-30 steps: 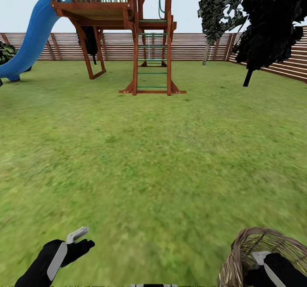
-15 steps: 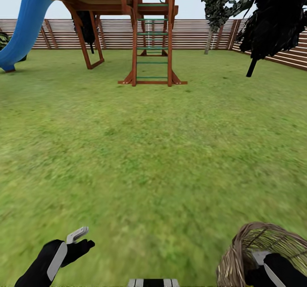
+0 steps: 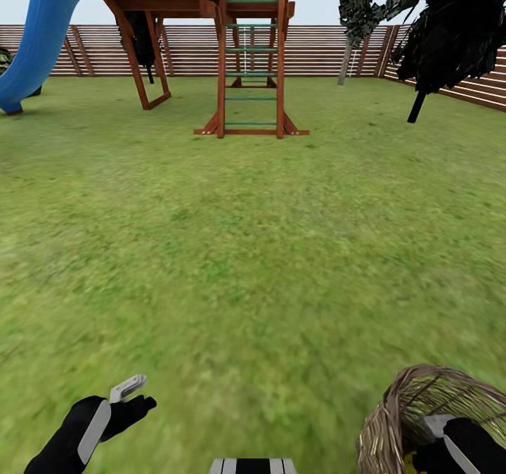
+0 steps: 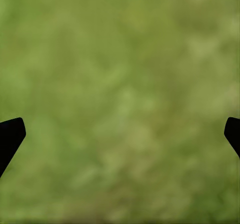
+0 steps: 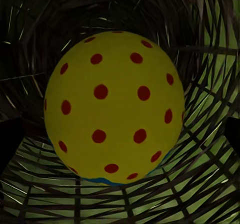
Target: Take the three Easter eggs out of the wicker basket on the lawn in the garden, then place them on the lawn next to a single tree (choose any tree) so that all three eggs are next to the same tree and none are left in the basket.
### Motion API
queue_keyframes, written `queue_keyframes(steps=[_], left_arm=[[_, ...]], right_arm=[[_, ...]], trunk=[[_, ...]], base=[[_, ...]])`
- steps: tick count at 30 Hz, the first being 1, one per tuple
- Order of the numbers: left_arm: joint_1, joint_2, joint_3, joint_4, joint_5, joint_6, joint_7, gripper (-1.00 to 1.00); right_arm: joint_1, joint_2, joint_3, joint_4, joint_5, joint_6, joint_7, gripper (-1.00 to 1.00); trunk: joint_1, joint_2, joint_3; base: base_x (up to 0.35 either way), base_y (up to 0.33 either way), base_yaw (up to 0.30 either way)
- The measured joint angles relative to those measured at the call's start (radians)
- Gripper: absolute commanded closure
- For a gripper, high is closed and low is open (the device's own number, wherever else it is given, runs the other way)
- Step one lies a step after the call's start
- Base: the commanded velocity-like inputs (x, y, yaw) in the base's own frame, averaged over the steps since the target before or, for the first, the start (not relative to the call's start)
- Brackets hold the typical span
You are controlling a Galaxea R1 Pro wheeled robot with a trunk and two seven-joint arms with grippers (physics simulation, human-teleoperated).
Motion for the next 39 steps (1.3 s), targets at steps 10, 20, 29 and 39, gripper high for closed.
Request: queue_keyframes(steps=[10,20,29,39], left_arm=[[0.000,-0.001,0.000,0.000,-0.001,0.000,0.000,-1.00],[0.000,0.002,-0.003,-0.006,0.001,0.000,-0.001,-1.00],[0.000,0.016,0.013,-0.177,0.003,0.001,-0.002,-1.00],[0.000,0.015,0.013,-0.313,0.004,0.024,0.001,-1.00]], right_arm=[[0.000,0.002,0.002,0.000,-0.002,0.000,0.000,-1.00],[0.000,0.003,-0.002,-0.002,-0.002,0.000,0.000,-1.00],[0.000,0.003,-0.001,-0.001,0.000,0.000,0.000,-1.00],[0.000,0.000,-0.002,-0.002,-0.001,0.000,0.000,-1.00]], trunk=[[0.001,-0.001,-0.011],[0.006,-0.003,-0.050],[0.010,-0.005,-0.085],[0.014,-0.007,-0.124]], base=[[0.000,0.000,0.000],[0.000,0.000,0.000],[0.000,0.000,0.000],[0.000,0.000,0.000]])
